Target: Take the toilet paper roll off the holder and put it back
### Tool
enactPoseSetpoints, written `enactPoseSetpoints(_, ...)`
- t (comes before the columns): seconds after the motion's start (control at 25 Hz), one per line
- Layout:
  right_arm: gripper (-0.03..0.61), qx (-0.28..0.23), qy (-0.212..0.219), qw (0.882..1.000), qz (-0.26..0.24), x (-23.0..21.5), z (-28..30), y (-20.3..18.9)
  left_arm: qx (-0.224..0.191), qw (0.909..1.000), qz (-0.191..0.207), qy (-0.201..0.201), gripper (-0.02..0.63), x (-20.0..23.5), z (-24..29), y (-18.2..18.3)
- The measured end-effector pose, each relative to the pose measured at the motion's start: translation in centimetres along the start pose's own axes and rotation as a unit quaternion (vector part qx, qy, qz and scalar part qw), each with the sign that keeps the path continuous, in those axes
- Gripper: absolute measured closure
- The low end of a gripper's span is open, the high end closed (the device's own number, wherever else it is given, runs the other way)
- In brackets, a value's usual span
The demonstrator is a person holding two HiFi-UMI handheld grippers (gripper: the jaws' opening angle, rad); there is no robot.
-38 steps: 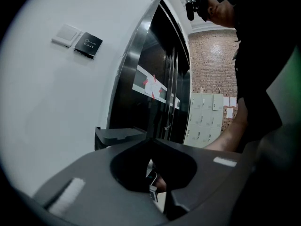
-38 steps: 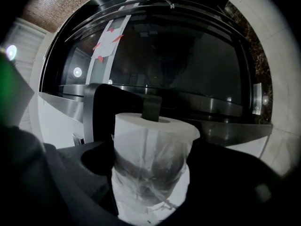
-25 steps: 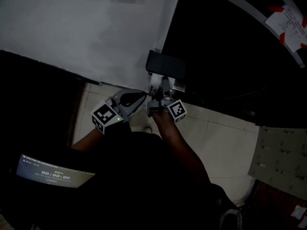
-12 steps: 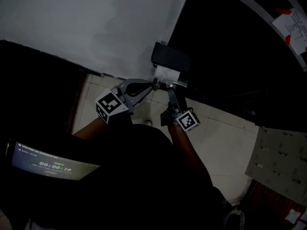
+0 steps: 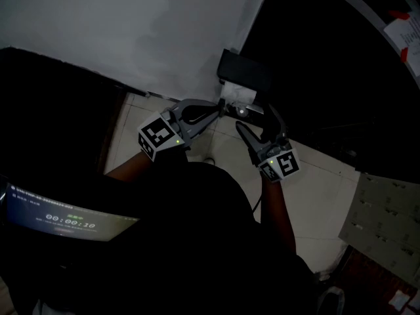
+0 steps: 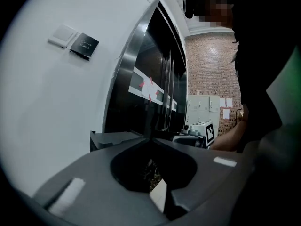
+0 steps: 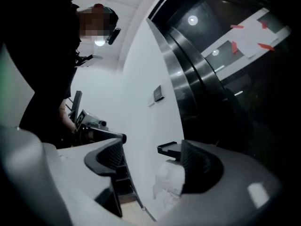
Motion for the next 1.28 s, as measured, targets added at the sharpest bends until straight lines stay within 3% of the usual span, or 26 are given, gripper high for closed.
enactPoseSetpoints(0.12,0.45,0.011,0.041,0.999,-0.032,1.9,-0.3,0.9,-0.004,0.9999,0.003,-0.009,0.612,-0.6,0.1,0.3)
enactPoseSetpoints(0.2,0.563,0.01,0.057,0.998,-0.036,2.7,-0.4,1.3,-0.006,0.9999,0.002,-0.011,0.612,-0.8,0.0,0.3)
enactPoseSetpoints(0.24,0.577,0.01,0.062,0.997,-0.037,2.9,-0.4,1.4,-0.006,0.9999,0.003,-0.011,0.612,-0.9,-0.1,0.3)
enactPoseSetpoints(1.28,0.578,0.035,0.091,0.995,-0.033,5.4,1.2,1.8,-0.009,0.9997,0.0,-0.024,0.612,-2.0,-0.2,0.8)
Point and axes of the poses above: the fingertips, and each gripper's own axes: z forward along the fingers, x to its left, y out of its top, the point moved 2 cm from there along -z, backward along the fingers, and after that the axes turned 3 degrees about -x, right-handed, at the moved point
